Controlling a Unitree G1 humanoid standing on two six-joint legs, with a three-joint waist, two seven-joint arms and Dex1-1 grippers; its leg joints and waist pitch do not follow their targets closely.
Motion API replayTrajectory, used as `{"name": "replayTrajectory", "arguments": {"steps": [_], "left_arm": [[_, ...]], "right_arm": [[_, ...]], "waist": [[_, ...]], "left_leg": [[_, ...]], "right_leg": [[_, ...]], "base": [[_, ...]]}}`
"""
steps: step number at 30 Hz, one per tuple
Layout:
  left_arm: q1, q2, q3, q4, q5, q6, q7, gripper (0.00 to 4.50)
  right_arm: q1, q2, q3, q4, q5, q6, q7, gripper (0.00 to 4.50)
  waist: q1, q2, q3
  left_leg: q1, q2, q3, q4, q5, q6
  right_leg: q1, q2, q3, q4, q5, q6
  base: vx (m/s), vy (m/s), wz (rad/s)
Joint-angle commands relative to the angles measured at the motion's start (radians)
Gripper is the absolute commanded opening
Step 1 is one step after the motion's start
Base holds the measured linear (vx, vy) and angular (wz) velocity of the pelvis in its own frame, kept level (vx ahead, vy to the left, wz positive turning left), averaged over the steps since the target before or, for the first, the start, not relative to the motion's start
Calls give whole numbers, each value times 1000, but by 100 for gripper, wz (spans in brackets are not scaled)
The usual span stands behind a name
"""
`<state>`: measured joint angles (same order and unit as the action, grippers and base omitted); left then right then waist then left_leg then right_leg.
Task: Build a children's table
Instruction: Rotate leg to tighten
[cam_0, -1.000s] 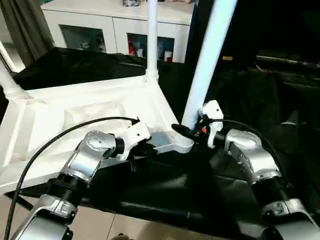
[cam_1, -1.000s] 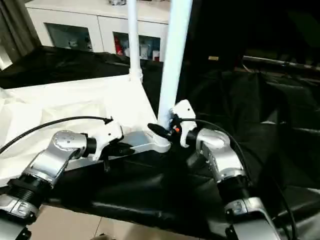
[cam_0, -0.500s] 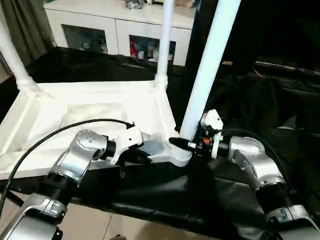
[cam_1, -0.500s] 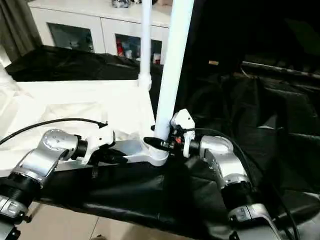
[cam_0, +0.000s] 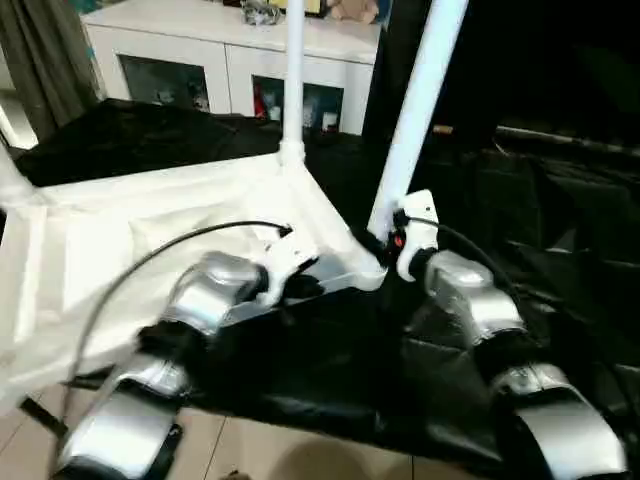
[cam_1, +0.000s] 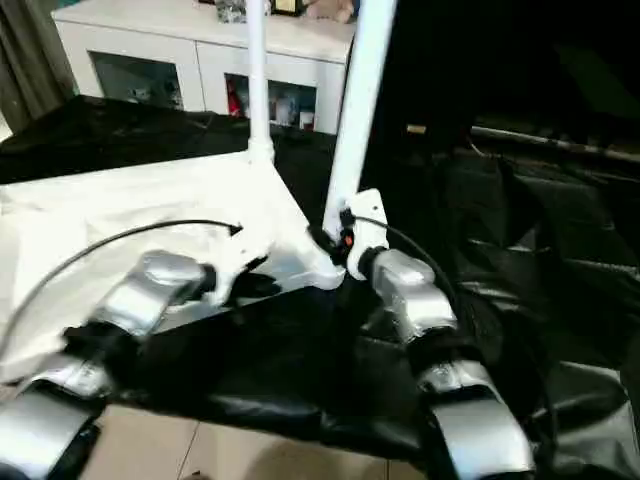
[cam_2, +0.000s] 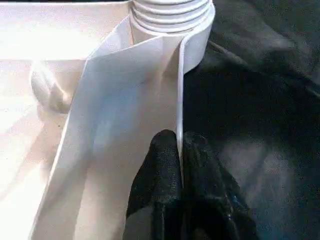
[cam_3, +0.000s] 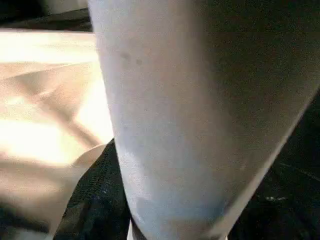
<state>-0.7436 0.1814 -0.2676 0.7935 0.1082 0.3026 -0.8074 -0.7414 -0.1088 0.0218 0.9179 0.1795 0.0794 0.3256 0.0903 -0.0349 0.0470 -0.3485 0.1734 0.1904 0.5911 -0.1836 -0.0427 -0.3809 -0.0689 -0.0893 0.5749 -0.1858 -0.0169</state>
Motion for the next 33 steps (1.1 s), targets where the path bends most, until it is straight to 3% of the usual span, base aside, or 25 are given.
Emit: {"name": "replayTrajectory", "arguments": {"steps": [1,2,4,5,6,9,11,15,18,19,22,23,24,26,28,30,31,33], "left_arm": [[-67,-59,90,42,-39,45,160,0],[-81,-87,95,54,-44,59,187,0],[-87,-103,93,54,-44,66,196,0],[-94,-123,87,53,-40,75,209,0],[-94,-123,87,53,-40,75,209,0],[-93,-123,68,58,-24,60,215,0],[-99,-120,67,80,-14,51,223,0],[-104,-115,71,98,-10,46,228,0],[-103,-105,59,95,-1,31,220,0],[-102,-102,55,93,1,25,215,0],[-94,-92,40,81,5,-12,179,0],[-91,-86,32,76,7,-28,162,0],[-87,-79,24,72,12,-39,150,0],[-87,-78,23,72,12,-39,149,0],[-79,-66,12,62,17,-63,128,0],[-74,-59,9,53,17,-72,113,0],[-61,-38,3,29,13,-86,72,0],[-58,-30,1,22,12,-92,57,0]], "right_arm": [[16,-7,-63,185,-32,51,-213,191],[-3,7,-79,214,-22,39,-254,190],[-15,18,-95,228,-12,29,-285,190],[-33,31,-111,247,-2,16,-331,190],[-33,31,-111,247,-2,16,-331,190],[-50,48,-118,256,2,-4,-352,190],[-64,58,-119,274,-1,-18,-352,190],[-80,64,-107,297,-30,-55,-353,190],[-95,72,-132,288,-5,-112,-295,190],[-100,74,-140,284,4,-121,-283,260],[-116,78,-149,262,25,-144,-225,263],[-122,77,-153,250,31,-167,-211,271],[-129,75,-159,238,41,-178,-188,286],[-129,75,-159,238,41,-178,-187,305],[-136,70,-163,221,46,-185,-151,318],[-137,64,-160,204,46,-185,-122,334],[-120,38,-143,133,49,-177,-4,343],[-110,28,-135,105,51,-172,43,353]], "waist": [[-17,10,-39],[-19,11,-38],[-17,15,-39],[-21,9,-36],[-20,11,-37],[-14,8,-36],[-14,5,-36],[-16,5,-34],[-17,2,-32],[-18,3,-30],[-18,6,-32],[-21,4,-42],[-16,6,-44],[-5,6,-46],[2,2,-44],[8,-2,-46],[13,-3,-48],[18,-4,-48]], "left_leg": [[54,64,-54,-84,-576,-60],[48,69,-57,-92,-601,-62],[57,70,-56,-91,-635,-68],[48,68,-57,-95,-645,-62],[43,69,-58,-95,-644,-60],[47,61,-55,-87,-598,-53],[46,62,-55,-86,-582,-44],[46,65,-56,-90,-606,-49],[47,64,-57,-88,-615,-44],[46,65,-58,-89,-620,-42],[45,65,-58,-93,-616,-39],[14,72,-66,-107,-558,-35],[6,76,-66,-111,-524,-33],[9,77,-50,-107,-421,-26],[9,74,-40,-101,-364,-14],[3,73,-34,-97,-312,6],[0,73,-30,-94,-281,17],[0,74,-25,-92,-267,36]], "right_leg": [[-3,-96,21,-117,-610,-71],[6,-101,12,-115,-587,-66],[2,-102,6,-117,-565,-65],[8,-106,-1,-119,-561,-58],[12,-116,-3,-119,-588,-46],[2,-128,3,-133,-646,-35],[1,-127,1,-135,-656,-27],[-2,-123,-1,-135,-651,-23],[-2,-126,-6,-141,-677,-15],[-1,-124,-9,-143,-683,-11],[3,-125,-10,-143,-673,-13],[36,-133,-4,-126,-617,-19],[40,-138,3,-122,-582,-29],[20,-138,21,-110,-451,-92],[18,-139,29,-103,-404,-133],[22,-137,33,-95,-393,-142],[23,-134,38,-88,-362,-150],[19,-128,40,-82,-348,-157]], "base": [[-40,51,-3],[-21,61,-3],[-4,55,-2],[0,0,0],[0,0,0],[0,0,0],[0,0,0],[0,0,0],[0,0,0],[0,0,0],[0,0,0],[0,0,0],[0,0,0],[0,0,0],[0,0,0],[0,0,0],[0,0,0],[0,0,0]]}}
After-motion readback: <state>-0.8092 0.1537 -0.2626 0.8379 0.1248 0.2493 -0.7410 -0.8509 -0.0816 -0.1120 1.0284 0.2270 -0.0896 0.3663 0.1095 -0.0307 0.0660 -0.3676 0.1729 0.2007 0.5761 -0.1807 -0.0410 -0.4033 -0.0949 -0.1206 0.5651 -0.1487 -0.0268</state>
